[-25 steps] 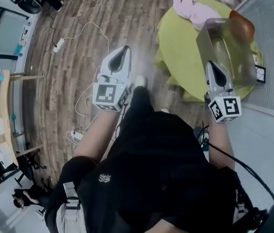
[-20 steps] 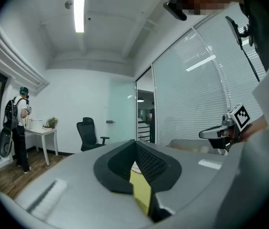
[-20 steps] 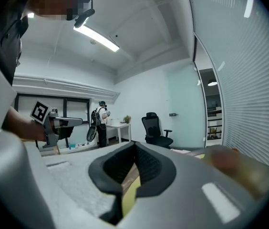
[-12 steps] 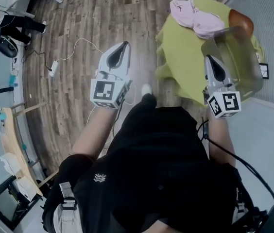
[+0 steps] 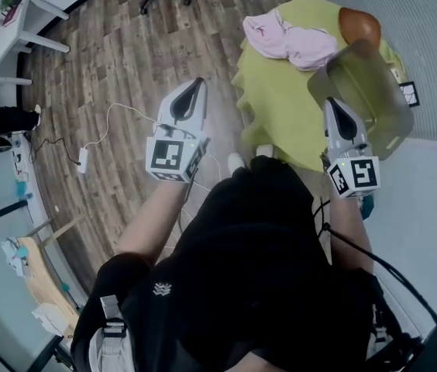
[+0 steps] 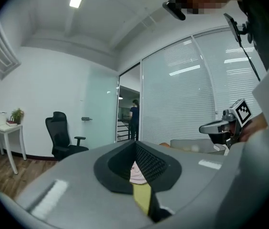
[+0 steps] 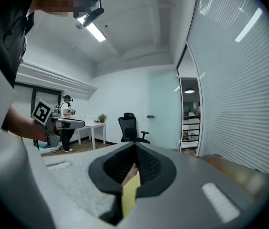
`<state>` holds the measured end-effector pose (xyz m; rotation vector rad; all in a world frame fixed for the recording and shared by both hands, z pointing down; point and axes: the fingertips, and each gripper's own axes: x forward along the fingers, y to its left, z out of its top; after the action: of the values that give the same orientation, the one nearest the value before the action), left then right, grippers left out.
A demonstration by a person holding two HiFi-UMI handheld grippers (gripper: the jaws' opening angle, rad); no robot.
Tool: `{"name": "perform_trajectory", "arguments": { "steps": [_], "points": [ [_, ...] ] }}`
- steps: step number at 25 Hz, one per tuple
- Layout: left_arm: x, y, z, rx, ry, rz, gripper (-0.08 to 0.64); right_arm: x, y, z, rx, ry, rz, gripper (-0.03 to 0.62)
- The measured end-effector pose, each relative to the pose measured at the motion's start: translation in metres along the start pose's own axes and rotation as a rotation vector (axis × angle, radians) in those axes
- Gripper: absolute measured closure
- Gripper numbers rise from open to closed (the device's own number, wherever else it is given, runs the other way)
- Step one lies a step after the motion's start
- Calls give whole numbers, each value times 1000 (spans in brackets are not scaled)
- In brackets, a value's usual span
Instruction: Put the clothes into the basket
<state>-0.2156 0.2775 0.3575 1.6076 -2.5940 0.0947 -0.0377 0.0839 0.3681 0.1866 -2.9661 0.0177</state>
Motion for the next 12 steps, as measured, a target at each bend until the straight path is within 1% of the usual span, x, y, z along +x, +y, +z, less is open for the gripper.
{"name": "perform_trajectory", "arguments": {
  "steps": [4,6,10,12],
  "points": [
    [35,-10,6,-2,-12,-66,554,-4,-22,4,16,-18,-65,591],
    [51,-16,9,17,-21,-97,554,-7,-34,5,18,-24,-94,591],
    [82,-23,16,24,-1,-128,554,-9,-52,13,25,-34,-121,591],
    [98,-27,20,31,-5,-150,554,-9,-64,16,34,-33,-133,591]
  ]
}}
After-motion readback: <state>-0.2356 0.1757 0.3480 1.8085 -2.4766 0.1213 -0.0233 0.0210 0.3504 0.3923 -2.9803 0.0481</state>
